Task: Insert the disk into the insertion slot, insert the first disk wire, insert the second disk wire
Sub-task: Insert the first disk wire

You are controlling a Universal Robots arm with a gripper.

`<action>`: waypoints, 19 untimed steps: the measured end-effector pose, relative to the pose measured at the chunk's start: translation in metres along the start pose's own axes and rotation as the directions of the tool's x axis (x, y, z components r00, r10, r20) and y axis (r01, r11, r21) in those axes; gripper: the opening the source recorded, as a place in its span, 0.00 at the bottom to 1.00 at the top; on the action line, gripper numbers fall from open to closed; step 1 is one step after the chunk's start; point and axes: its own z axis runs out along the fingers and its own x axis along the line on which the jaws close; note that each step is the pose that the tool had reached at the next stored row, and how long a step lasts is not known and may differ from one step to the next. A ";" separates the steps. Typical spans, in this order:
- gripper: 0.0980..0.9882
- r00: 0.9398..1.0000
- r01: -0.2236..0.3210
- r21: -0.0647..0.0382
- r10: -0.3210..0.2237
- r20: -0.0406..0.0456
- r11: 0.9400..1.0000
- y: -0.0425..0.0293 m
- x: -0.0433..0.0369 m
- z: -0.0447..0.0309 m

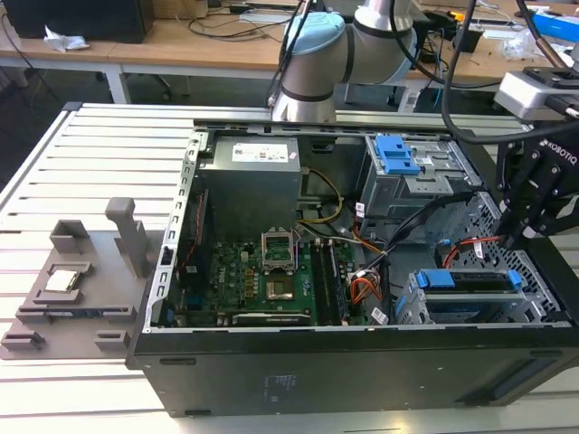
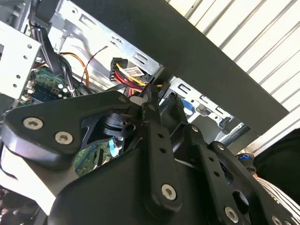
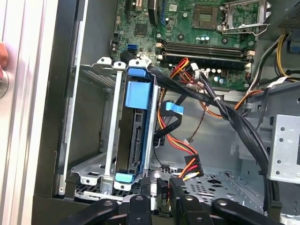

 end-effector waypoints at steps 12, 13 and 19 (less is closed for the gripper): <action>0.08 1.000 0.000 -0.001 0.000 -0.010 1.000 -0.0030 0.0001 0.0001; 0.08 1.000 0.000 -0.001 0.000 -0.010 1.000 -0.0030 0.0002 0.0001; 0.08 1.000 0.000 -0.001 0.000 -0.011 1.000 -0.0029 0.0010 -0.0073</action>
